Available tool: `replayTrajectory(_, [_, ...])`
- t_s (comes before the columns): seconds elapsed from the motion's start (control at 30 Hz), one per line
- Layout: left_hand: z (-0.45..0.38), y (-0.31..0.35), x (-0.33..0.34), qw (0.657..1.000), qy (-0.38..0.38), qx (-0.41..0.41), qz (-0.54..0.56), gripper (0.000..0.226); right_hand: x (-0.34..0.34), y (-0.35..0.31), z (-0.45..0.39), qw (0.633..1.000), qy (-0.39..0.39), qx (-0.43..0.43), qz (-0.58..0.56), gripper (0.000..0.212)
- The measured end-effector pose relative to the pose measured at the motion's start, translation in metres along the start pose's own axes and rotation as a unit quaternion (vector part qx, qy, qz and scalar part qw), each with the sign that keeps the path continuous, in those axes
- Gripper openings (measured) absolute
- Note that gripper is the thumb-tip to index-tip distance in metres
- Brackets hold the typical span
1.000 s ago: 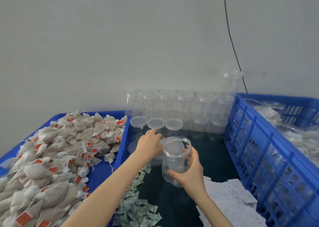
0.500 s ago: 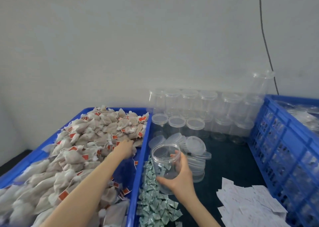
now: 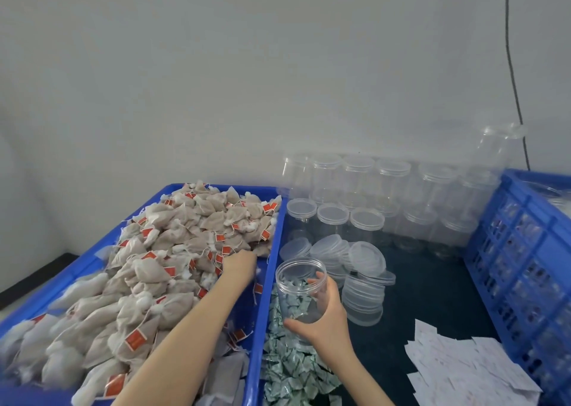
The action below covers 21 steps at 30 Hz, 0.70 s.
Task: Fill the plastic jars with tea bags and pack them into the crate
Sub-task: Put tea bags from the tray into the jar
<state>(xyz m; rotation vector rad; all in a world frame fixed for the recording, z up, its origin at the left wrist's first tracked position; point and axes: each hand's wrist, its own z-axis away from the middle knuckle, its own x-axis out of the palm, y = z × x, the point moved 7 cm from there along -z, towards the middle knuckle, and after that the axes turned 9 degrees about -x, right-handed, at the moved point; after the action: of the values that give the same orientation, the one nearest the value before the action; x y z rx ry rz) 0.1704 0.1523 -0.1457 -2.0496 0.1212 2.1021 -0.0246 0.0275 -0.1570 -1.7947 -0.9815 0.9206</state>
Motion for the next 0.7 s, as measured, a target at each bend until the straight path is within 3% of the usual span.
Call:
replayTrajectory(0.13, [0.005,-0.011,-0.057,0.982,0.080,-0.013,0.168,0.027,0.003,0.000,-0.002,1.000,0.000,0.008,0.000,0.095])
replayTrajectory(0.23, [0.018,-0.014,-0.103,0.929,0.105,0.021,0.354,0.027,0.005,0.000,-0.005,1.000,0.000,0.010,-0.007,0.095])
replayTrajectory(0.33, [0.040,0.005,-0.130,0.868,0.051,0.129,0.476,0.021,0.005,-0.001,-0.008,1.000,0.005,0.012,-0.014,0.094])
replayTrajectory(0.5, [0.072,0.045,-0.132,0.860,-0.047,0.286,0.420,0.020,-0.002,-0.001,-0.017,1.000,0.013,0.008,-0.020,0.092])
replayTrajectory(0.63, [0.077,0.056,-0.113,0.874,-0.107,0.305,0.362,0.022,-0.008,-0.002,-0.022,1.000,0.018,0.005,-0.012,0.096])
replayTrajectory(0.7, [0.074,0.053,-0.110,0.865,-0.128,0.302,0.379,0.020,-0.009,0.000,-0.023,1.000,0.017,0.007,-0.010,0.100])
